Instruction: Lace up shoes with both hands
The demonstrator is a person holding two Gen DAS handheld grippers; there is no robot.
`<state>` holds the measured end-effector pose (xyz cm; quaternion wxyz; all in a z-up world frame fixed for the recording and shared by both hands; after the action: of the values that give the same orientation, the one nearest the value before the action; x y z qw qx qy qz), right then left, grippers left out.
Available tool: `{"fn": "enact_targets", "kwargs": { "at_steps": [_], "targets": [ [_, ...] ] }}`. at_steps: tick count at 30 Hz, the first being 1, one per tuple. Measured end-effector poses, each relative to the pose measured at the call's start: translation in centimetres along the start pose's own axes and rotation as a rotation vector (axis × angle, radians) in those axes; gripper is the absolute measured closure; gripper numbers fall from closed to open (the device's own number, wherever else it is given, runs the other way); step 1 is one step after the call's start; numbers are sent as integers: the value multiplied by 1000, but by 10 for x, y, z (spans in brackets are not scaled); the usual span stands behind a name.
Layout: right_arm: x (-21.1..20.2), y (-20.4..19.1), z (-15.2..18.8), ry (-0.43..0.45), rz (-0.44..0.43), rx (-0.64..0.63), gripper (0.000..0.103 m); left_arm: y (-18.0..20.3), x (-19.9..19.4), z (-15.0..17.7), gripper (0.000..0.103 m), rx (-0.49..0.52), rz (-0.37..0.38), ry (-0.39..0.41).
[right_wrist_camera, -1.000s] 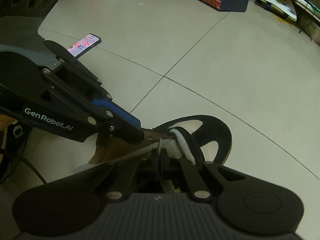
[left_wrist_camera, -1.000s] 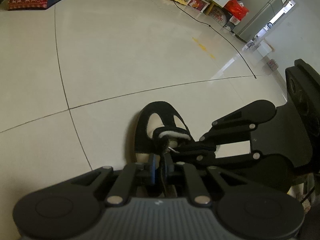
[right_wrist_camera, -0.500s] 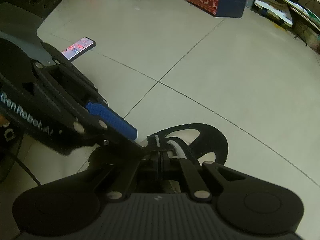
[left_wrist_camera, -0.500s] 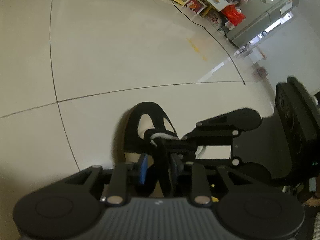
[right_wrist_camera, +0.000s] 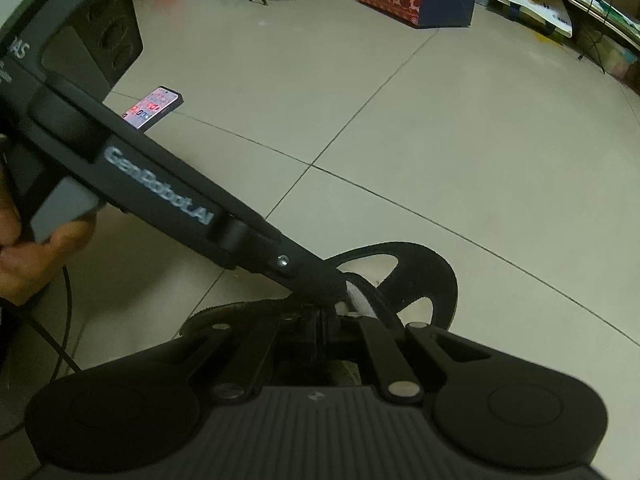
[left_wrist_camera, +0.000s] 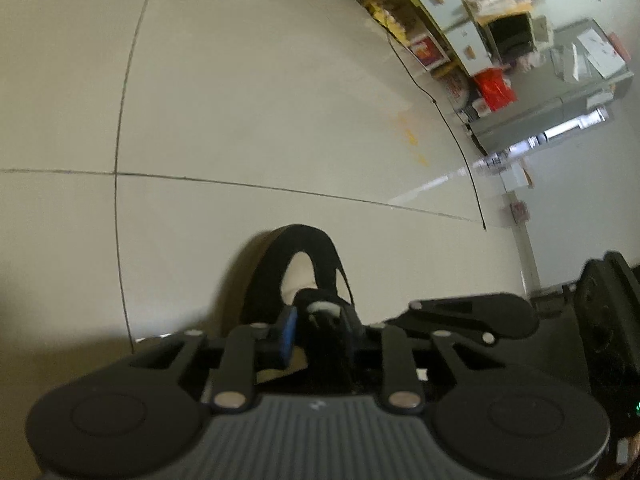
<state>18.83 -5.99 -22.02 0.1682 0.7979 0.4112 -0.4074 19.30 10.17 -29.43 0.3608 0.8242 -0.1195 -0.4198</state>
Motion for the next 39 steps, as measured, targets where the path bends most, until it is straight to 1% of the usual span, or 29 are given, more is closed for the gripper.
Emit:
{"fn": "enact_targets", "kwargs": {
  "at_steps": [1, 2, 3, 6, 8, 10, 12, 15, 21, 23, 25, 27, 30, 31, 34, 35, 36, 37, 39],
  "targets": [
    [0, -1, 2, 1, 0, 5, 100, -1, 0, 0, 94, -5, -9, 8],
    [0, -1, 4, 2, 0, 12, 100, -2, 0, 1, 95, -11, -10, 15],
    [0, -1, 4, 3, 0, 20, 99, -1, -1, 1, 98, -9, -8, 24],
    [-3, -3, 6, 3, 5, 42, 98, 12, -2, 4, 99, 69, -42, 50],
    [-3, -3, 4, 7, 21, 45, 98, 19, -4, 4, 100, 94, -62, 64],
    [-7, -4, 5, 19, 43, 41, 94, 19, -7, 2, 100, 101, -78, 74],
    [-14, -6, 8, 40, 65, 39, 79, 21, -11, 1, 100, 118, -94, 85],
    [-26, -7, 14, 67, 81, 63, 73, 25, -18, -1, 100, 157, -120, 103],
    [-27, -4, 28, 60, 131, 87, 71, 21, -33, -8, 100, 216, -187, 137],
    [-33, -2, 32, 67, 138, 107, 70, 13, -40, -12, 100, 217, -221, 153],
    [-31, 0, 32, 71, 142, 117, 70, 2, -46, -17, 100, 197, -258, 164],
    [-30, 0, 32, 74, 146, 123, 69, -10, -52, -21, 100, 174, -297, 171],
    [-31, -1, 32, 73, 148, 124, 69, -24, -59, -25, 99, 171, -367, 171],
    [-31, -1, 31, 72, 148, 125, 69, -28, -60, -26, 99, 177, -399, 166],
    [-30, -2, 30, 70, 145, 125, 69, -38, -57, -25, 99, 194, -534, 122],
    [-29, -2, 29, 69, 145, 125, 69, -42, -56, -25, 99, 185, -562, 107],
    [-29, -1, 29, 69, 145, 126, 69, -46, -55, -25, 99, 174, -584, 92],
    [-30, -1, 29, 68, 146, 129, 69, -49, -55, -25, 103, 173, -597, 80],
    [-30, 0, 30, 67, 147, 135, 69, -54, -54, -25, 103, 182, -615, 58]
  ]
}}
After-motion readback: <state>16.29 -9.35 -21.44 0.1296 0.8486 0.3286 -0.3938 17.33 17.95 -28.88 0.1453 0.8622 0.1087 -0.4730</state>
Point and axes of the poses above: each gripper's, at about its wrist camera, not at the fingertips, and x roughly the way its jaws point, y to its right, z to its underside, the point moved 1 cm from there along x, roughly the way its jaws point, and after that the axes turned 7 degrees about y, right-handed, at the moved point
